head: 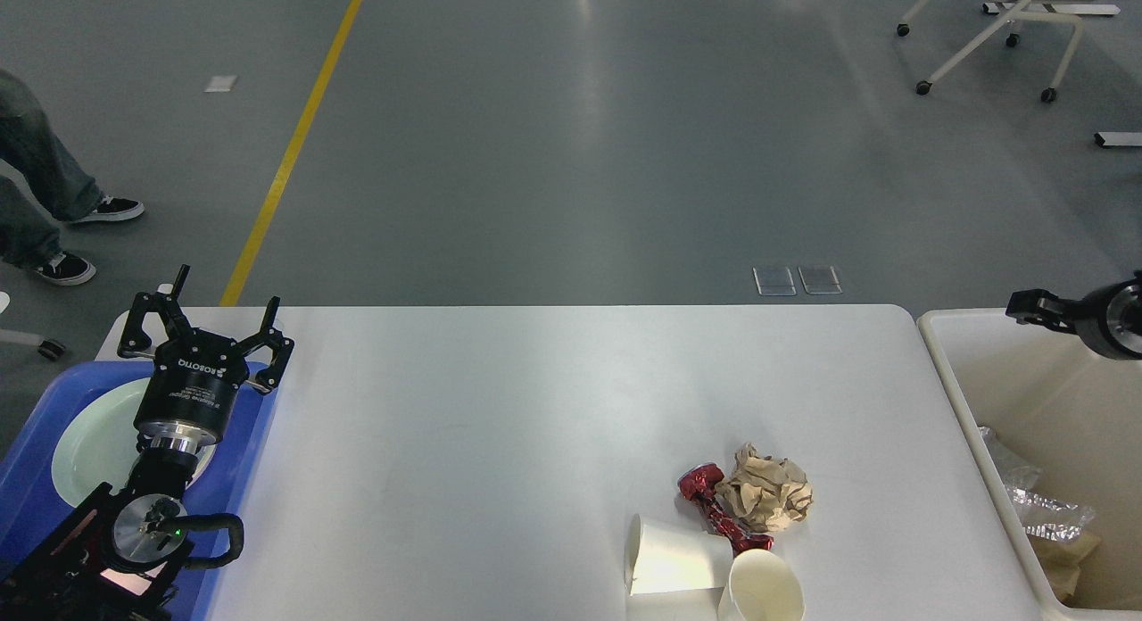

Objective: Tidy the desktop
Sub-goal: 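Raise the right gripper out of the bin toward the brown paper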

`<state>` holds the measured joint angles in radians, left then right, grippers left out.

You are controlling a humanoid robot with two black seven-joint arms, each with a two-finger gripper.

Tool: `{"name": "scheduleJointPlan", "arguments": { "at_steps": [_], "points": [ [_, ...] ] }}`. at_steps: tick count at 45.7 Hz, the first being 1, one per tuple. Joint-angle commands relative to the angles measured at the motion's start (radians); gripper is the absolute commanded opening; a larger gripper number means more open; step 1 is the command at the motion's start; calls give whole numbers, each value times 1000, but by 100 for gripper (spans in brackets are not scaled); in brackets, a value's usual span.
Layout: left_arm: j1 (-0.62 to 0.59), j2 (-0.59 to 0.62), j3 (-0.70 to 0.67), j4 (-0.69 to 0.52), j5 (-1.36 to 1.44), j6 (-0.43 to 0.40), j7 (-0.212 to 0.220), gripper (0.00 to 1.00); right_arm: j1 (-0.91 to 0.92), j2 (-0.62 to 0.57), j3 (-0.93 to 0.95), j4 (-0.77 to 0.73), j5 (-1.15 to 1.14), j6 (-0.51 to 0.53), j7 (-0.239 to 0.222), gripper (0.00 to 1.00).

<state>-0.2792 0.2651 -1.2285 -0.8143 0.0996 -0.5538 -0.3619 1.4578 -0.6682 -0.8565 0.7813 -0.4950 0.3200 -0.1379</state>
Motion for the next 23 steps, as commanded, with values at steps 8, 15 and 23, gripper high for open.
{"name": "scheduleJointPlan", "arguments": {
  "at_steps": [8,15,23],
  "points": [
    [0,0,0,1,0,0,0,96,516,188,-294,225,91,379,0,100],
    [0,0,0,0,0,0,-2,96,716,251,-312,314,226,626,0,100],
    [0,-1,1,0,0,0,-2,96,975,277,-315,545,259,640,-3,100]
  ]
}}
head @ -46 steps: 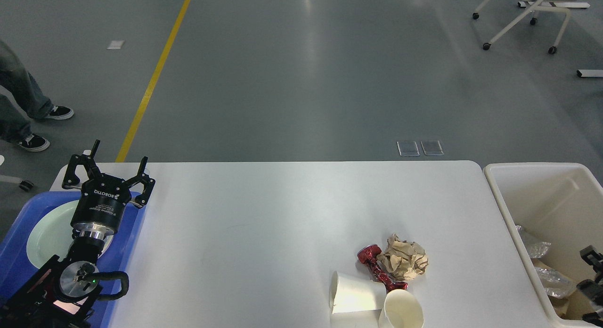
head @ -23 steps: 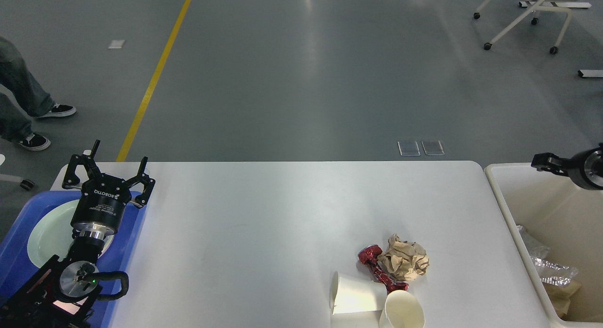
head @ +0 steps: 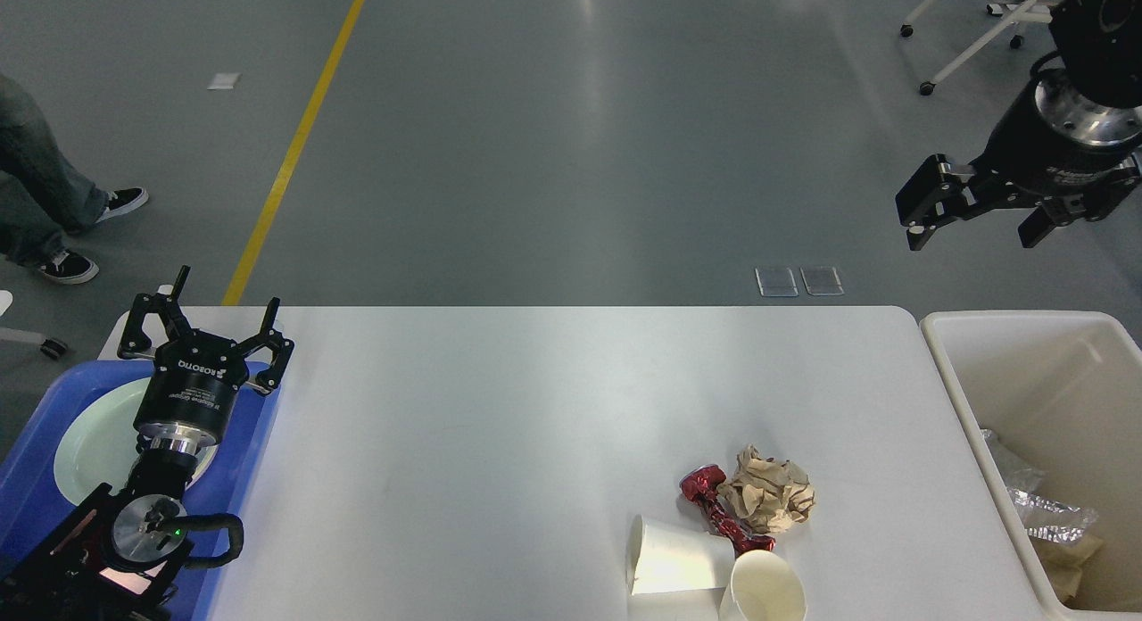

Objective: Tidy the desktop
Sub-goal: 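Raise the right gripper out of the bin toward the brown paper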

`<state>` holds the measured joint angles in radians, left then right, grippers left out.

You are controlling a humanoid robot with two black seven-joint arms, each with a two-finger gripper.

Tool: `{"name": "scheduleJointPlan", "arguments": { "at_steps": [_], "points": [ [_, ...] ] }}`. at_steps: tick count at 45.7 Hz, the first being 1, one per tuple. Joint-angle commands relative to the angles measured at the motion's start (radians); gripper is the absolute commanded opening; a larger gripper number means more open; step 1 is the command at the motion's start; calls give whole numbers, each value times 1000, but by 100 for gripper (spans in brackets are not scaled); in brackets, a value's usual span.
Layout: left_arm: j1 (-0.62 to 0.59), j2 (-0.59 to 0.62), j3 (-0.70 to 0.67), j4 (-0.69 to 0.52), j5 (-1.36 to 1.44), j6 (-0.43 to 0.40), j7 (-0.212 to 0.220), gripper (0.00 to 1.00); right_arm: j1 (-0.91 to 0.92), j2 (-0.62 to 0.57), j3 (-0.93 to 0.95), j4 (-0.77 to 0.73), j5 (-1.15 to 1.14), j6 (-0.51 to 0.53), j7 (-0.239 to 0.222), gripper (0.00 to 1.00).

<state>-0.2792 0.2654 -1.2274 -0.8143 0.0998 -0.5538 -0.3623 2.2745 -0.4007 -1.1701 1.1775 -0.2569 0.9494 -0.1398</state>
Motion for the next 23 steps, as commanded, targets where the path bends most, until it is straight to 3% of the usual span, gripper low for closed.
{"name": "scheduleJointPlan", "arguments": {
  "at_steps": [1,12,23],
  "points": [
    [0,0,0,0,0,0,-1,96,183,10,-2,181,31,11,-1,100],
    [0,0,0,0,0,0,0,96,414,10,-118,476,197,11,-4,99],
    [0,0,-1,1,0,0,0,96,425,2,-148,490,159,11,-11,99]
  ]
}}
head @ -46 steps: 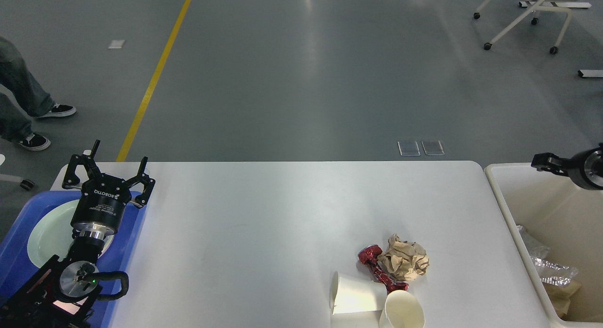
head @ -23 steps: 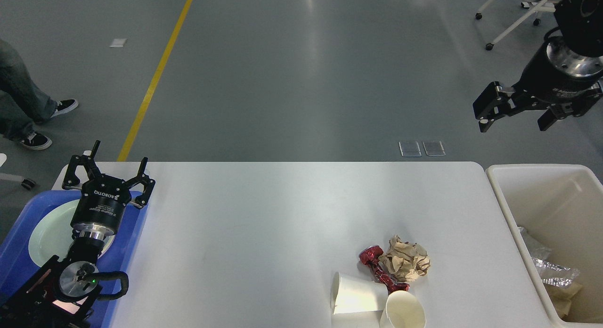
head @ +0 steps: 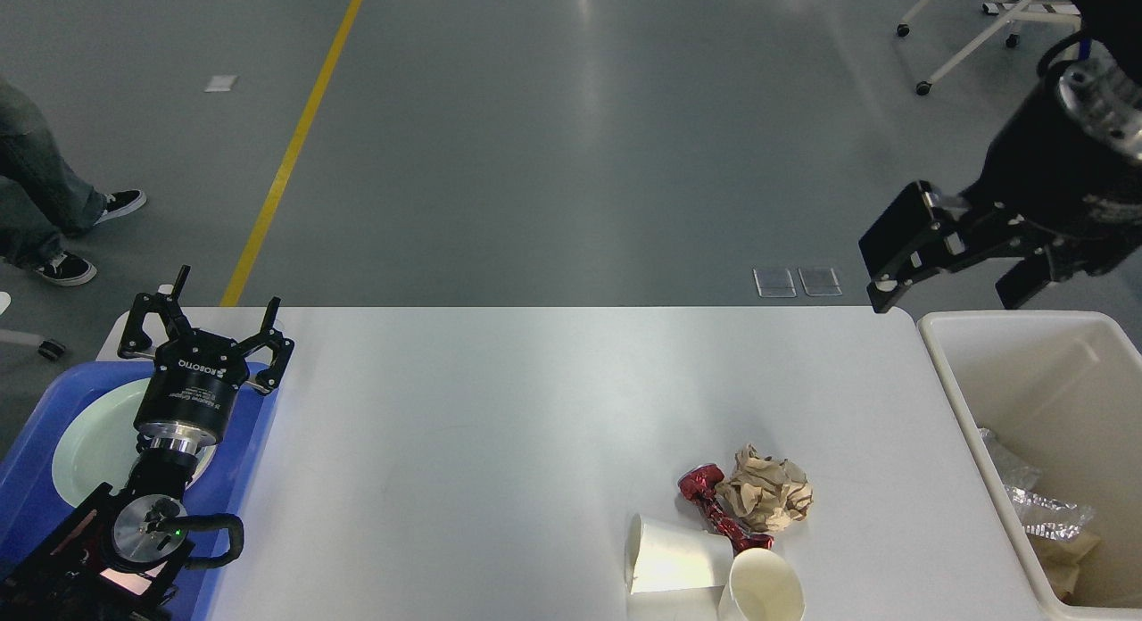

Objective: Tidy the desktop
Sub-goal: 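Raise the right gripper out of the bin toward the brown paper, then lower the right gripper and grasp the crumpled brown paper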

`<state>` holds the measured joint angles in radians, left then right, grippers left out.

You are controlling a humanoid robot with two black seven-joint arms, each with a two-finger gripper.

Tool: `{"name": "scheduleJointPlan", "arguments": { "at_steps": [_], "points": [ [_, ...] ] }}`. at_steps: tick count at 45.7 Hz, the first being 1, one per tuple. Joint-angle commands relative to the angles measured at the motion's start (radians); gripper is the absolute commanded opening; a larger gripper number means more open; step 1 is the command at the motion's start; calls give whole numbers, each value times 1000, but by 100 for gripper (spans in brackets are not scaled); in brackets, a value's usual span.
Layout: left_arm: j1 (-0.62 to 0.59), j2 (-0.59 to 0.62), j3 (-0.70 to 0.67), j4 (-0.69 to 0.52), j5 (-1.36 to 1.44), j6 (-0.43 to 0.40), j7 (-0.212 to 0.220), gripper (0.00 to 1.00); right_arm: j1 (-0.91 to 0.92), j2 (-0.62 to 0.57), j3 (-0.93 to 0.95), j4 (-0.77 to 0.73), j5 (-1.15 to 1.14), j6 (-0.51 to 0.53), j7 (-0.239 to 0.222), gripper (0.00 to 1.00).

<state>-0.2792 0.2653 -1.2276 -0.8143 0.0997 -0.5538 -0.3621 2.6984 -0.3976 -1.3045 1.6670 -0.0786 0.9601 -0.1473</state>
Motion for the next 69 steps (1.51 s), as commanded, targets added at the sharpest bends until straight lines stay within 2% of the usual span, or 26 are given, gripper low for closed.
{"name": "scheduleJointPlan", "arguments": {
  "at_steps": [1,22,38,49,56,63,69],
  "points": [
    [0,0,0,1,0,0,0,96,1,-1,-13,0,-20,0,-3,99],
    [0,0,-1,0,0,0,0,96,-14,6,-4,-10,-7,0,-2,99],
    [0,0,-1,0,0,0,0,96,-176,42,11,-15,-7,-190,0,99],
    [0,0,0,1,0,0,0,96,-439,48,155,-93,-21,-239,0,99],
    [0,0,-1,0,0,0,0,96,-667,56,206,-217,-21,-276,0,99],
    [0,0,-1,0,0,0,0,96,-895,137,231,-358,-23,-363,0,99],
    [0,0,-1,0,0,0,0,96,-1063,164,284,-480,-23,-388,0,99]
  ]
}}
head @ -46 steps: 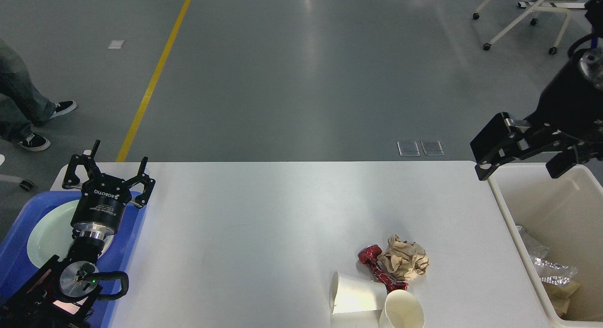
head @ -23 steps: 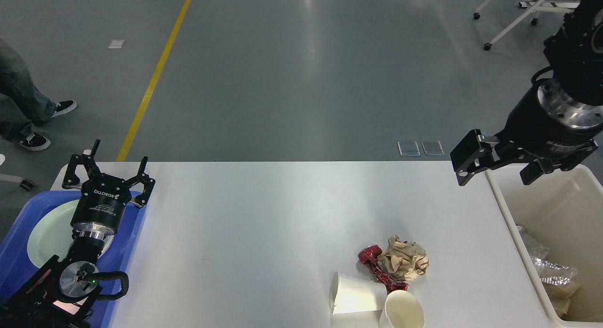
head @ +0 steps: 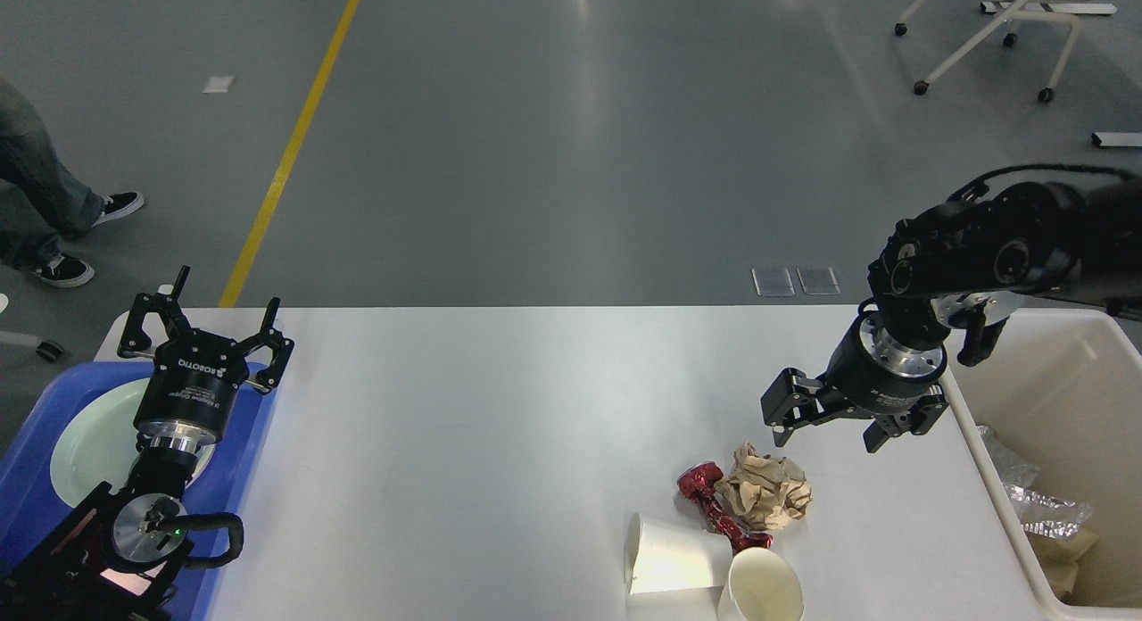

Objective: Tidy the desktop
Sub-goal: 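Lower the right gripper and grasp the crumpled brown paper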

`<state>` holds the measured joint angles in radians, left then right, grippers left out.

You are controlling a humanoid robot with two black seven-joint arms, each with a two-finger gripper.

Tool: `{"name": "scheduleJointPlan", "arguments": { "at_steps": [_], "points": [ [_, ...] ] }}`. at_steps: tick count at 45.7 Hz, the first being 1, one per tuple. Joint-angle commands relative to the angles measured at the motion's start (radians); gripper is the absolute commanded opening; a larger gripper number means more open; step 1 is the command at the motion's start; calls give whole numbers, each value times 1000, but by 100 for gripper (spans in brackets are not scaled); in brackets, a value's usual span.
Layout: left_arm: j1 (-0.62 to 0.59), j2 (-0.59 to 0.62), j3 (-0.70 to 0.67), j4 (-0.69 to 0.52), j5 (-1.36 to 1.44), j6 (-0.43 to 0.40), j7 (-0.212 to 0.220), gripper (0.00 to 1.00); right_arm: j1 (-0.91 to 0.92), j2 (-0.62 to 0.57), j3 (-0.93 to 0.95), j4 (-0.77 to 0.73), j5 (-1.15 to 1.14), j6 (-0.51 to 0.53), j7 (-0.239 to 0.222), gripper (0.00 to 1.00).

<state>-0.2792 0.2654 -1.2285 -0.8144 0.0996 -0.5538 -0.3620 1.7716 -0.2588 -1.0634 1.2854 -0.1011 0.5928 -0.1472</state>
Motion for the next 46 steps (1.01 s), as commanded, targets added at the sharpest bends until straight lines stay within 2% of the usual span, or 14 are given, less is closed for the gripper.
{"name": "scheduleJointPlan", "arguments": {
  "at_steps": [1,13,27,38,42,46],
  "points": [
    [0,0,0,0,0,0,0,96,-156,29,54,-115,0,-21,0,99],
    [0,0,0,0,0,0,0,96,-328,67,160,-270,0,-50,0,99],
    [0,0,0,0,0,0,0,96,-460,113,151,-333,-14,-255,0,99],
    [0,0,0,0,0,-1,0,96,-492,113,148,-334,-38,-338,0,99],
    [0,0,0,1,0,0,0,96,-503,113,146,-333,-38,-372,0,89],
    [0,0,0,0,0,0,0,96,-523,113,145,-333,-26,-392,0,62]
  ]
}}
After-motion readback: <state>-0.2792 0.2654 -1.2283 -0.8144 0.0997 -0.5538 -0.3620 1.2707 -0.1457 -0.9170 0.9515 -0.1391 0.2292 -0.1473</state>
